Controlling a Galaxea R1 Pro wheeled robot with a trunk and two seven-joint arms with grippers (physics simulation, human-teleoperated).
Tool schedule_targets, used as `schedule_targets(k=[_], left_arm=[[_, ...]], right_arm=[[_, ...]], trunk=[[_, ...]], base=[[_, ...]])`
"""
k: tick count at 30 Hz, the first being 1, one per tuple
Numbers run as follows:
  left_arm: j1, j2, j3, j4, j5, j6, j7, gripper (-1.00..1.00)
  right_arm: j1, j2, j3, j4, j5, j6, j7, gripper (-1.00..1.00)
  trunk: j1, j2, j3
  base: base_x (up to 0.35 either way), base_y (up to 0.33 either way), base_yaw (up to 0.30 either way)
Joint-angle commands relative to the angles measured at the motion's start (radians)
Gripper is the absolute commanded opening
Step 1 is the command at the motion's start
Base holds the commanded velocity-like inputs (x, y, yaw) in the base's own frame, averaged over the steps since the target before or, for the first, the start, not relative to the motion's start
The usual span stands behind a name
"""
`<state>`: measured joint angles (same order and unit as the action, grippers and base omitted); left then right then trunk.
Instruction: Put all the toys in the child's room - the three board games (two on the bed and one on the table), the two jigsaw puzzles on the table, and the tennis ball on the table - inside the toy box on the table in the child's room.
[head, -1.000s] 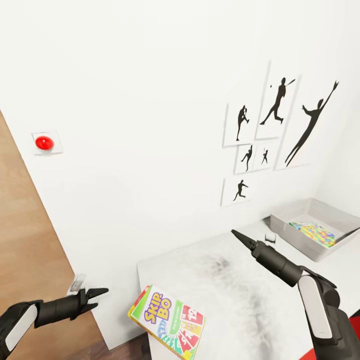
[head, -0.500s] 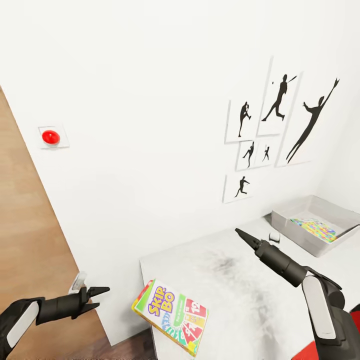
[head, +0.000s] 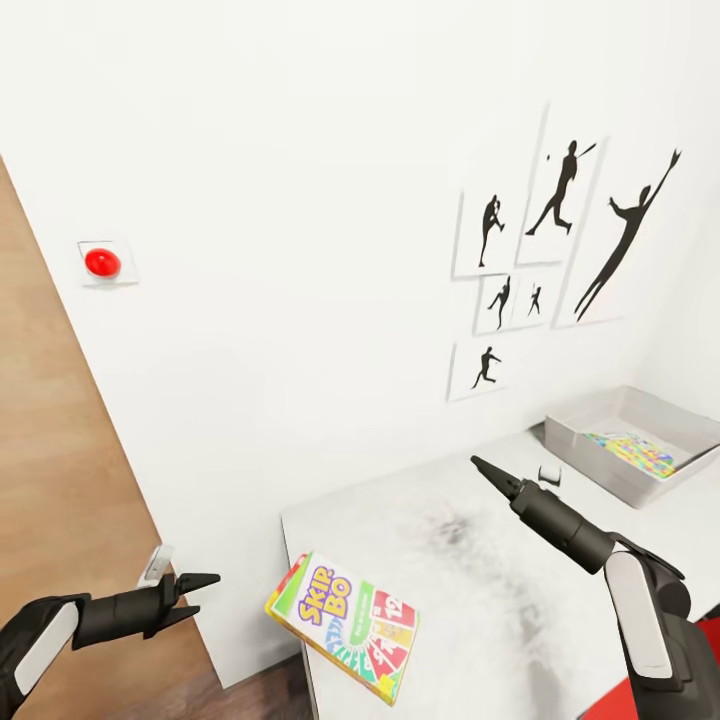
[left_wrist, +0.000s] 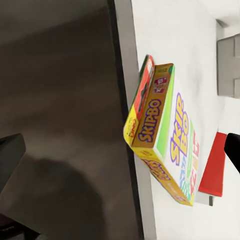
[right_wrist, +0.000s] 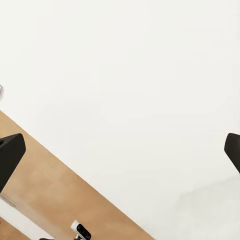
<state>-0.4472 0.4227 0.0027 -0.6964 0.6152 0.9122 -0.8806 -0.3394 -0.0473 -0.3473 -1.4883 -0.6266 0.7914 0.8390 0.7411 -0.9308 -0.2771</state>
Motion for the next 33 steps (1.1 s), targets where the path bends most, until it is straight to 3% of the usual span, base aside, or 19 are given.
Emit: schedule_targets(k=[1,4,14,20,21,24,33], left_arm=[[-0.001,0.000,0.000,0.000,0.001,0.004,-0.002,1.00],[-0.001,-0.004,0.000,0.000,0.001,0.005,-0.002,1.00],[-0.001,-0.060,-0.007,0.000,-0.017,0.006,0.005,1.00],[-0.001,-0.112,-0.021,0.000,-0.091,0.001,0.009,1.00],[-0.001,-0.123,-0.022,0.000,-0.117,0.000,0.009,1.00],[-0.002,-0.134,-0.023,0.000,-0.155,-0.001,0.004,1.00],[-0.002,-0.134,-0.021,0.001,-0.178,-0.003,-0.002,1.00]], right_arm=[[-0.001,0.000,-0.001,-0.002,-0.002,0.006,0.002,1.00],[-0.001,0.001,0.000,-0.010,-0.002,0.005,0.002,1.00],[0.000,0.000,0.002,-0.051,-0.002,0.011,0.020,1.00],[0.000,-0.001,-0.001,-0.080,-0.001,0.039,0.139,1.00],[0.000,-0.002,-0.002,-0.083,0.000,0.054,0.179,1.00],[0.000,-0.002,-0.004,-0.087,0.001,0.081,0.229,1.00],[0.000,-0.002,-0.012,-0.089,0.007,0.099,0.259,1.00]], trunk=[[0.004,-0.008,-0.005],[0.016,-0.029,-0.014],[0.054,-0.099,-0.045],[0.077,-0.141,-0.064],[0.081,-0.148,-0.067],[0.092,-0.169,-0.077],[0.127,-0.232,-0.105]], base=[[-0.002,0.001,0.000],[-0.001,0.000,0.000],[0.000,0.000,0.000],[0.000,0.000,0.000],[0.000,0.000,0.000],[0.000,0.000,0.000],[0.000,0.000,0.000]])
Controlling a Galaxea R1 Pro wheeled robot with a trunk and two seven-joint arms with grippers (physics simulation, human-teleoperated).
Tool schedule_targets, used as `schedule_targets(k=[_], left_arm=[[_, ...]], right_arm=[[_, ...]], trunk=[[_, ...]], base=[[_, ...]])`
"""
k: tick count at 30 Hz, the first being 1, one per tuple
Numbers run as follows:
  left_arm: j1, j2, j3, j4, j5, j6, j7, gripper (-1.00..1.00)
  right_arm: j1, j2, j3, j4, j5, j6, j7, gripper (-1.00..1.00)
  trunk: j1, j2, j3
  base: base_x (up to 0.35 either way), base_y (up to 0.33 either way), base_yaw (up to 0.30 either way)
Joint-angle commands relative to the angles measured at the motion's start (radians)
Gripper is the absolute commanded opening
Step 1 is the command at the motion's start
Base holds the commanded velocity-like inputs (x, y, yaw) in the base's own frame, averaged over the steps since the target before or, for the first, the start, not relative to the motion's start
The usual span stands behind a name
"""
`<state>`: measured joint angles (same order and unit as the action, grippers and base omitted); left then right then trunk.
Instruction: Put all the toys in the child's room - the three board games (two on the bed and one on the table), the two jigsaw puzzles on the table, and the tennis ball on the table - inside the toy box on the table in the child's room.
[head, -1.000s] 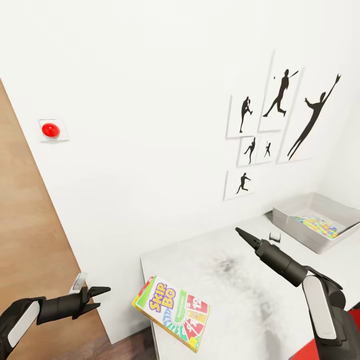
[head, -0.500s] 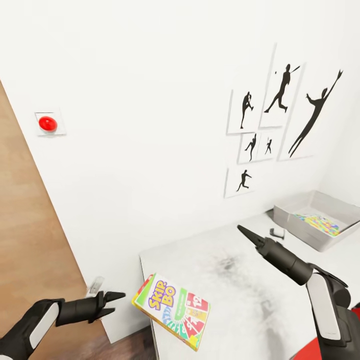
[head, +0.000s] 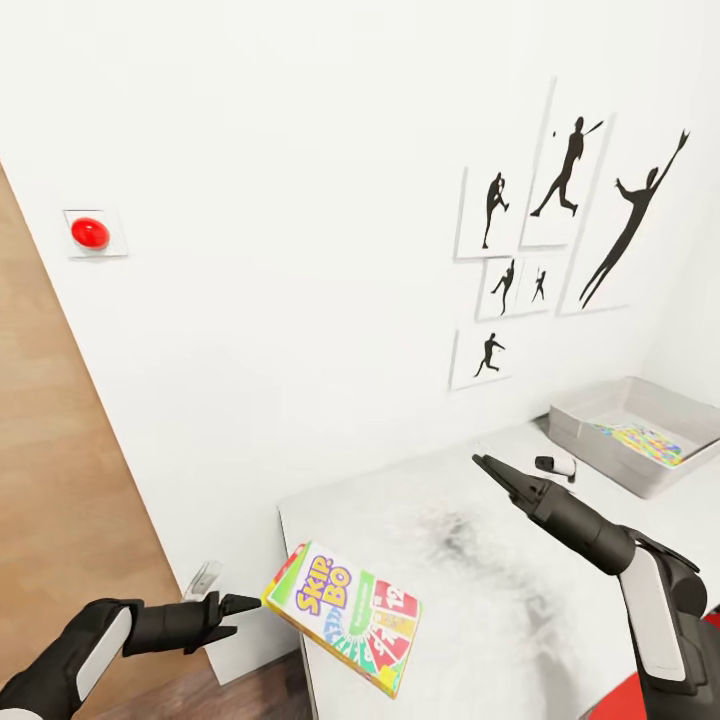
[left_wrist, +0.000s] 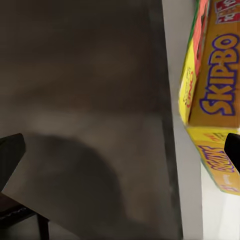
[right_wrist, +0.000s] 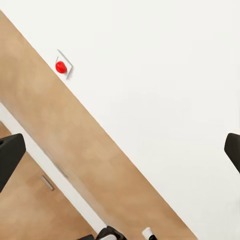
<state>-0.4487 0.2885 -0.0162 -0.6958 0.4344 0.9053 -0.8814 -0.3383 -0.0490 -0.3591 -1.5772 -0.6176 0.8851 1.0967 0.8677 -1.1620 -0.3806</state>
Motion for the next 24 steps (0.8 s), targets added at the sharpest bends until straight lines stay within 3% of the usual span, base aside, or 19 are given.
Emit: schedule_targets(k=[1,4,24], left_arm=[[-0.001,0.001,-0.001,0.000,0.003,0.004,-0.001,1.00],[-0.001,0.005,0.002,0.001,0.003,0.003,-0.003,1.00],[-0.001,-0.001,-0.005,-0.001,0.003,0.001,-0.005,1.00]], right_arm=[[-0.001,0.000,-0.001,0.000,-0.001,0.006,0.002,1.00],[-0.001,0.000,-0.002,0.000,0.001,0.007,0.005,1.00],[-0.001,0.001,-0.002,0.000,0.005,0.008,-0.003,1.00]], trunk=[[0.004,-0.008,-0.004],[0.015,-0.029,-0.014],[0.015,-0.029,-0.014]], base=[[0.000,0.000,0.000],[0.000,0.000,0.000],[0.000,0.000,0.000]])
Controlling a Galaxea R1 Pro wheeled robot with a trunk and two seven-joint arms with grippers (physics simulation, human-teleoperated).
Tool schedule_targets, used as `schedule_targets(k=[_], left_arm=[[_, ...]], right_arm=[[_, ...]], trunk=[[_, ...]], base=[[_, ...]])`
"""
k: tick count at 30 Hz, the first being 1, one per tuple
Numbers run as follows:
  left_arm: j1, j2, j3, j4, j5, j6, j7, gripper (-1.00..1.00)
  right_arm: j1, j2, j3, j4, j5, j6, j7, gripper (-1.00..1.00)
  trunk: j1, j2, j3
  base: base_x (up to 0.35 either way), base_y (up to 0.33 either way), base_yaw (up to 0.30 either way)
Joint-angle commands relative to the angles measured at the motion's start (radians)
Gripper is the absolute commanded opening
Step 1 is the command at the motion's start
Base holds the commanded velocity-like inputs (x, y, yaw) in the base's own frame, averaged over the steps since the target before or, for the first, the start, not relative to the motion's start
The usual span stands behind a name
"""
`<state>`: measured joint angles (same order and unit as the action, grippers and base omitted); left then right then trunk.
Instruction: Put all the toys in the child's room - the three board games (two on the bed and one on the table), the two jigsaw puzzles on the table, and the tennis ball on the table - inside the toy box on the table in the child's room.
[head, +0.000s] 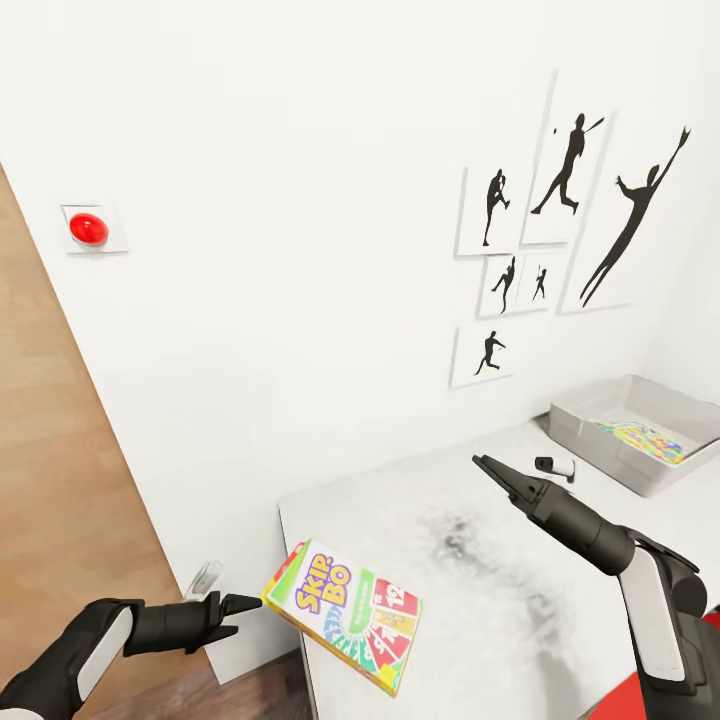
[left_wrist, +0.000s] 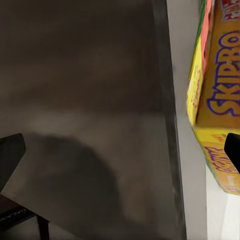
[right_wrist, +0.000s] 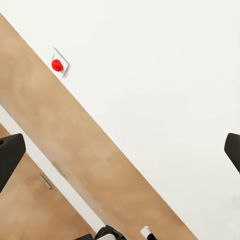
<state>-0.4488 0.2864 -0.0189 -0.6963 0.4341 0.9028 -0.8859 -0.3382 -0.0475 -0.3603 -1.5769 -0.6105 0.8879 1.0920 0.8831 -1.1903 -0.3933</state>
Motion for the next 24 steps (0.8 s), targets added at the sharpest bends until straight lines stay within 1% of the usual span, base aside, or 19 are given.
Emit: schedule_targets(k=[1,5,8,13,17,23,24], left_arm=[[-0.001,0.001,-0.002,0.000,0.003,0.004,-0.001,1.00],[-0.001,0.002,-0.002,-0.001,0.003,0.004,-0.003,1.00],[-0.001,0.001,-0.002,-0.002,0.003,0.004,-0.016,1.00],[-0.001,0.001,-0.004,-0.003,0.002,0.003,-0.056,1.00],[-0.001,0.001,-0.006,-0.003,0.001,0.003,-0.076,1.00],[-0.001,0.002,-0.007,-0.003,0.000,0.002,-0.084,1.00],[-0.001,0.002,-0.007,-0.003,0.000,0.002,-0.084,1.00]], right_arm=[[-0.001,0.000,0.000,0.000,-0.002,0.005,0.001,1.00],[-0.001,0.000,0.000,0.000,-0.002,0.005,0.001,1.00],[-0.001,0.000,0.000,0.000,-0.002,0.005,0.000,1.00],[-0.001,0.000,0.000,0.000,-0.002,0.004,0.000,1.00],[-0.001,0.000,0.000,0.000,-0.002,0.004,0.000,1.00],[-0.001,0.001,0.001,0.000,-0.002,0.003,0.000,1.00],[-0.001,0.001,0.001,0.000,-0.002,0.003,0.000,1.00]], trunk=[[0.000,-0.001,-0.001],[0.000,-0.001,-0.001],[-0.011,0.020,0.008],[-0.031,0.055,0.024],[-0.031,0.055,0.024],[-0.031,0.055,0.024],[-0.034,0.062,0.027]], base=[[0.000,0.000,0.000],[0.000,0.000,0.000],[0.000,0.000,0.000],[0.000,0.000,0.000],[0.000,0.000,0.000],[0.000,0.000,0.000],[0.000,0.000,0.000]])
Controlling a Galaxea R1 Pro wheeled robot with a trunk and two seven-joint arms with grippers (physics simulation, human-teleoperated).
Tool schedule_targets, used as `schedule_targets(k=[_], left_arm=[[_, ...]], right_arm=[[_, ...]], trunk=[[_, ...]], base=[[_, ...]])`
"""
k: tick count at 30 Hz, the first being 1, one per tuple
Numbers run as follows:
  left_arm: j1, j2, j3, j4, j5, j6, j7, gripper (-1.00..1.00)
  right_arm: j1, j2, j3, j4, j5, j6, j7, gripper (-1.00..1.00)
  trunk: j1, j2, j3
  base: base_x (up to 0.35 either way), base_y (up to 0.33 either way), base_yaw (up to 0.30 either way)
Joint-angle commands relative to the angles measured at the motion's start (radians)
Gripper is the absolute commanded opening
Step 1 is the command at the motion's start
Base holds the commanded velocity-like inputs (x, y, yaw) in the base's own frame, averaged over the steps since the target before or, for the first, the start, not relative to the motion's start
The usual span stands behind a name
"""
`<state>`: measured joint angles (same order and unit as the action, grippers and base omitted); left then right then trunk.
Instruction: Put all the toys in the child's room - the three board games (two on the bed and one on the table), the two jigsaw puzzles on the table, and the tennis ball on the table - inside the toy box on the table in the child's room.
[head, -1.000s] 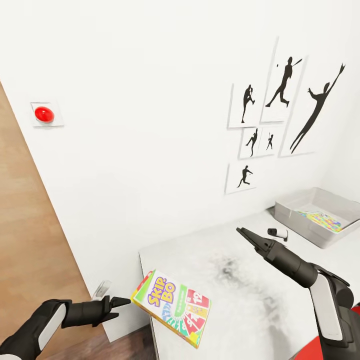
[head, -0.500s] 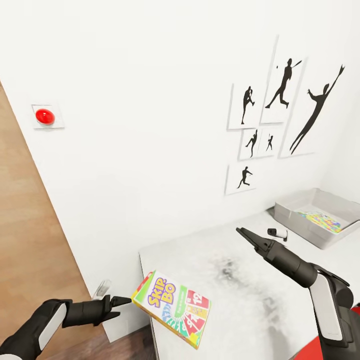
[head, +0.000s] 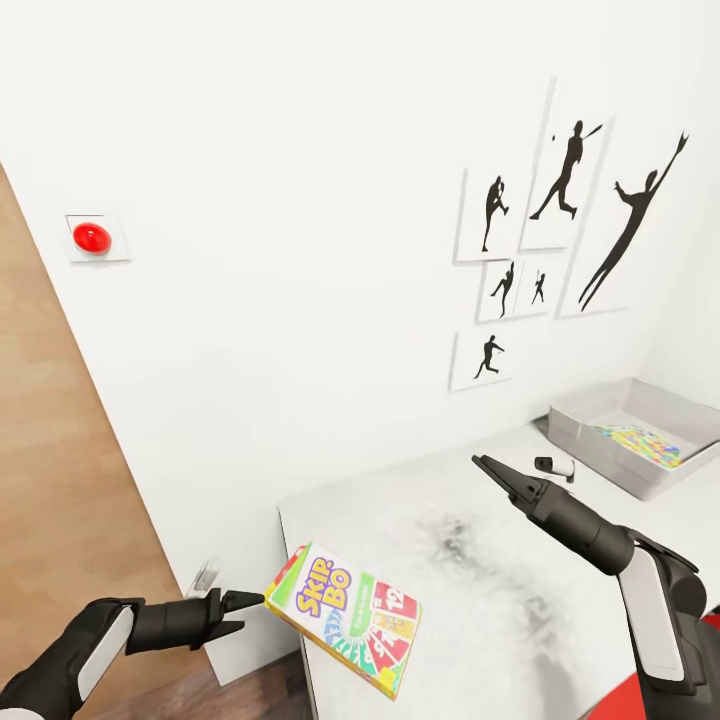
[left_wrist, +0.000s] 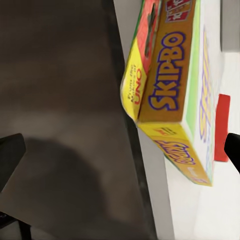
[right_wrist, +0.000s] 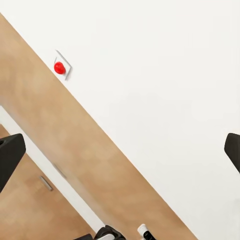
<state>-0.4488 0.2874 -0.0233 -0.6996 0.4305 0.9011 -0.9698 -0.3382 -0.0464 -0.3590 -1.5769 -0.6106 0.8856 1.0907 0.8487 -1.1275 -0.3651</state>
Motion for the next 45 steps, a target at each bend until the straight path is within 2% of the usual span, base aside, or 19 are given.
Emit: schedule_targets(k=[1,5,20,29,45], left_arm=[[-0.001,0.001,-0.002,0.000,0.004,0.004,-0.001,1.00],[-0.001,0.000,-0.003,0.000,0.004,0.004,-0.002,1.00],[-0.001,-0.001,-0.003,0.000,0.003,0.002,-0.001,1.00],[-0.001,-0.002,-0.004,0.000,0.002,-0.048,-0.002,1.00],[-0.001,-0.002,-0.005,0.000,0.002,-0.062,-0.003,1.00]], right_arm=[[-0.001,0.000,0.000,0.000,-0.001,0.005,0.002,1.00],[-0.001,0.000,0.000,0.000,-0.001,0.004,0.002,1.00],[-0.001,0.000,0.000,0.000,-0.001,0.004,0.002,1.00],[-0.001,0.000,0.000,0.000,-0.001,0.004,0.002,1.00],[-0.001,0.000,0.000,0.000,-0.001,0.004,0.002,1.00]], trunk=[[-0.004,0.006,0.002],[-0.019,0.034,0.015],[-0.019,0.034,0.015],[-0.019,0.034,0.015],[-0.019,0.034,0.015]], base=[[0.000,0.000,0.000],[0.000,0.000,0.000],[0.000,0.000,0.000],[0.000,-0.041,0.000],[0.000,-0.080,0.000]])
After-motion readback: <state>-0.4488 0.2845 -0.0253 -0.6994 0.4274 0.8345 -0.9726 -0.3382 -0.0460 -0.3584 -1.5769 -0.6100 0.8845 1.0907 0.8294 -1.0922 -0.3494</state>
